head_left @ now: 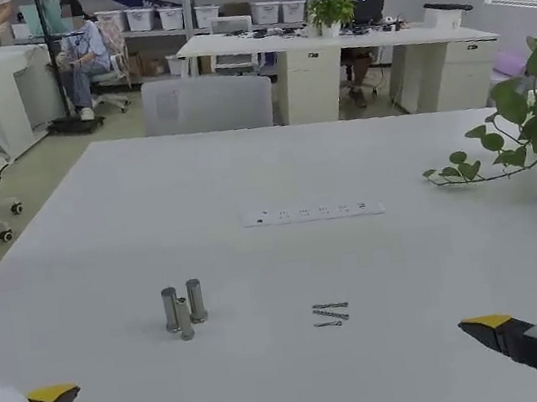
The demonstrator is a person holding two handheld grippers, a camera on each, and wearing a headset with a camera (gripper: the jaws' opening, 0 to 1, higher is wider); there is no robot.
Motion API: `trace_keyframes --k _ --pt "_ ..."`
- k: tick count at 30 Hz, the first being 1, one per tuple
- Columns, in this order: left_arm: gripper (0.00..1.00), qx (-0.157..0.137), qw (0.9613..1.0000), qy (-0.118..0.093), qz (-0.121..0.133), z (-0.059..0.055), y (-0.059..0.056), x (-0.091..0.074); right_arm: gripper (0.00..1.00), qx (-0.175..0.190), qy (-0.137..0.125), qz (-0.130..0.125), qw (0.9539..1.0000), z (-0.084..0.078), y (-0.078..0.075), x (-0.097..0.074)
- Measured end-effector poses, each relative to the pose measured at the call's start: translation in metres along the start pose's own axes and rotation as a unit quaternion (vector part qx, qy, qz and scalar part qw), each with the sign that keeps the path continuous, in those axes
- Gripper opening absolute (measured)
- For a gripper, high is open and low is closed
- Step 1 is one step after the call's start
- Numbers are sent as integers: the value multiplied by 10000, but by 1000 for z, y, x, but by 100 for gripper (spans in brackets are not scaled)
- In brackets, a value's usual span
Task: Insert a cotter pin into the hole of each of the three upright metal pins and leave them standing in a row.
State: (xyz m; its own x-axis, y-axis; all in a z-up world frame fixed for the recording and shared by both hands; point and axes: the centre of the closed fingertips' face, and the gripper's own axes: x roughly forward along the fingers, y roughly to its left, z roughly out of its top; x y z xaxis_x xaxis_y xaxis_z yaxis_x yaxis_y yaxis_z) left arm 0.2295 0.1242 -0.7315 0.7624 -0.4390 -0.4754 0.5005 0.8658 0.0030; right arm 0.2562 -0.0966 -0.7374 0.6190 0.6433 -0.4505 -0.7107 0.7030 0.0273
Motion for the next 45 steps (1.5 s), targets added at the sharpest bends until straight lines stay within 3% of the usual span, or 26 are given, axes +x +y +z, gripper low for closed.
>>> trace_keyframes --k 27,36,45 --pt "84 -206 9992 -76 332 1 10 -3 91 -84 -91 146 9998 2 6 5" --pt "83 -179 9993 -32 321 0 10 -3 90 -94 -79 109 9999 1 4 4" --pt "81 16 9999 -46 140 8 6 7 90 -97 -101 159 9998 3 5 7"
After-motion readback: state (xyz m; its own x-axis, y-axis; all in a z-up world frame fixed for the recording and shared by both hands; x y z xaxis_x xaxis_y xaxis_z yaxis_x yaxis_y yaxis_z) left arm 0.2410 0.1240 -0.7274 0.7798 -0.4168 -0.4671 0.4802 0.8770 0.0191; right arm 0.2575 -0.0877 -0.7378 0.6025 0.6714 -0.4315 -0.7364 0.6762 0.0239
